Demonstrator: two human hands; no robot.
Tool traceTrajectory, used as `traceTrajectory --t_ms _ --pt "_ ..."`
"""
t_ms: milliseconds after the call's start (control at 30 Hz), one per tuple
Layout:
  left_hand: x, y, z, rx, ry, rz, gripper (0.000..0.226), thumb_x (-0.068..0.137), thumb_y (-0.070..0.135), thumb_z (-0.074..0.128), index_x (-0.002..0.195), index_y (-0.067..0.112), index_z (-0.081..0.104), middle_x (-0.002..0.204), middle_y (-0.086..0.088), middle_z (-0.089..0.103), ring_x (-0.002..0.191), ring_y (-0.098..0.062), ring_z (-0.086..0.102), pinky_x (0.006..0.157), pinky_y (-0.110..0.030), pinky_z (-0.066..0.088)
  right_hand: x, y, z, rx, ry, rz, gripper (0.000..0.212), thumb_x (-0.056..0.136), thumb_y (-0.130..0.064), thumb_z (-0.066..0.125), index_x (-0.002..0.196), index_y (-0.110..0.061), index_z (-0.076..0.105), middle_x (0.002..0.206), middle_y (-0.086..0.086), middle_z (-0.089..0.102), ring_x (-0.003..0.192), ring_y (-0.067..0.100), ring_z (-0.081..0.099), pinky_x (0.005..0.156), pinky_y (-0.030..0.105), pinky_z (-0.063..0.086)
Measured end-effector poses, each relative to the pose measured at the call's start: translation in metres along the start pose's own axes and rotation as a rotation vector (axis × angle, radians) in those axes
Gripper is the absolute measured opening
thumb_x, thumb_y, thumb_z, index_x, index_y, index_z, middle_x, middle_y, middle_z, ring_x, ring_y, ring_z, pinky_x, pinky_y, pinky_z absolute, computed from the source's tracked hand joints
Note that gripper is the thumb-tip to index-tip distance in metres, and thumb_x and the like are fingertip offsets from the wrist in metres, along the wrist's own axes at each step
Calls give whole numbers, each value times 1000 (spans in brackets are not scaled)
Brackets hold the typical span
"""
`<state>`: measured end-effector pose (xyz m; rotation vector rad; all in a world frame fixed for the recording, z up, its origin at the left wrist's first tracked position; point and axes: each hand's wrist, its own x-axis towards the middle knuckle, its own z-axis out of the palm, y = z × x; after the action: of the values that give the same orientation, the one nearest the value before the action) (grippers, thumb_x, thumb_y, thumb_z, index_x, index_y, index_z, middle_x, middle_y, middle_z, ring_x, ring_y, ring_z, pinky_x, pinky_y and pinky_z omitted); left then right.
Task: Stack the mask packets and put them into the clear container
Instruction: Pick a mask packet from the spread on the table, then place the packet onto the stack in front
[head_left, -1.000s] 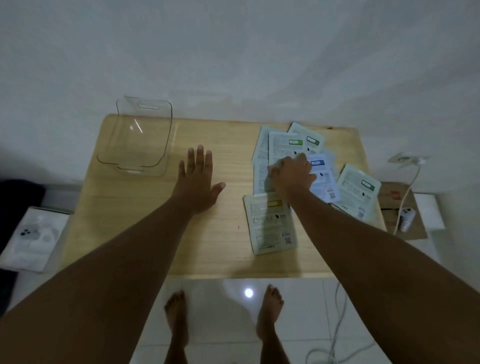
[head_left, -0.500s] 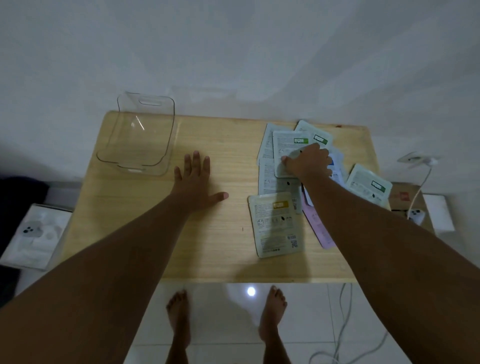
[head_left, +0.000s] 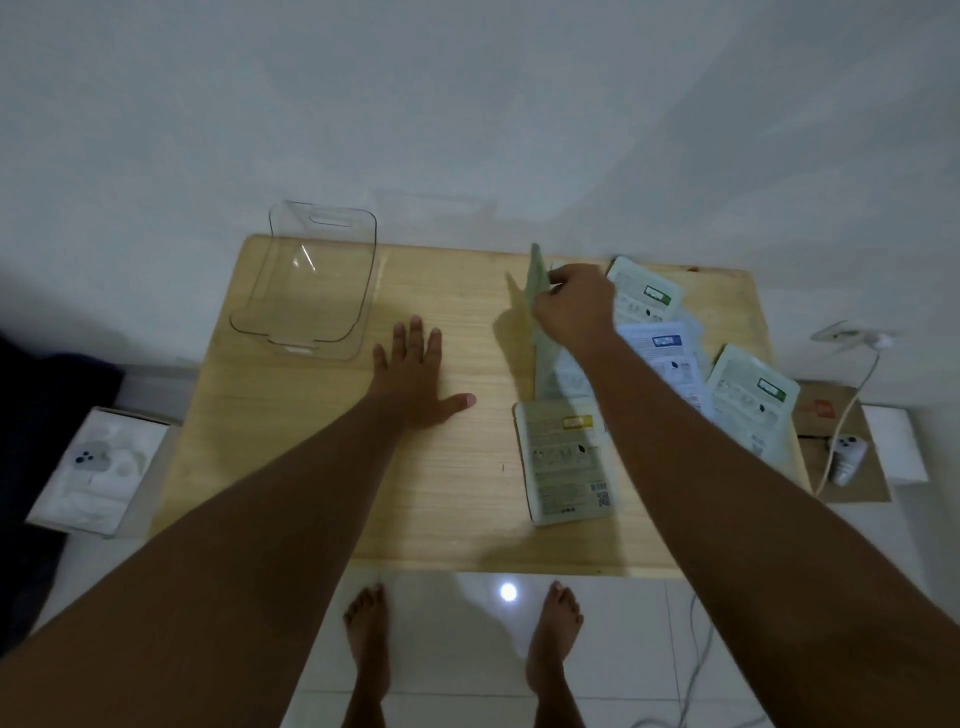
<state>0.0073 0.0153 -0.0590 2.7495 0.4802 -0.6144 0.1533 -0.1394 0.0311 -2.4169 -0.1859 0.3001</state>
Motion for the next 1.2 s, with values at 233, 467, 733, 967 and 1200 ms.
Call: traceTrajectory --t_ms 233,467,733,967,1200 --pt "8 -6 9 -8 51 23 120 75 85 43 156 14 -10 162 -16 -23 149 -38 -19 117 -63 -1 -15 -28 77 -5 -109 -15 56 84 -51 66 114 -3 65 110 15 69 104 30 66 77 28 46" --pt "7 -7 5 -21 18 16 122 79 77 51 154 7 -14 162 -18 -22 149 -38 -18 117 -62 0 -30 -11 73 -351 -252 -75 36 87 -32 61 116 -11 65 121 12 56 113 29 57 90 41 53" --pt "10 3 2 13 54 67 77 97 59 34 157 28 -2 165 -5 -15 149 -39 -17 111 -72 4 -38 37 39 -462 -37 -3 43 90 -29 61 130 -13 54 135 14 47 125 30 46 103 51 44" --pt "8 8 1 34 45 55 80 96 57 37 157 26 -4 165 -2 -16 149 -38 -19 110 -74 2 -33 60 32 -596 -199 64 59 93 -40 52 144 -14 36 158 26 14 145 44 19 110 67 29" --pt "7 7 4 44 64 51 80 96 58 36 157 26 -4 166 -3 -15 150 -39 -17 110 -74 3 -16 77 16 -148 2 230 80 73 -35 86 139 -21 43 142 16 33 127 33 41 103 48 47"
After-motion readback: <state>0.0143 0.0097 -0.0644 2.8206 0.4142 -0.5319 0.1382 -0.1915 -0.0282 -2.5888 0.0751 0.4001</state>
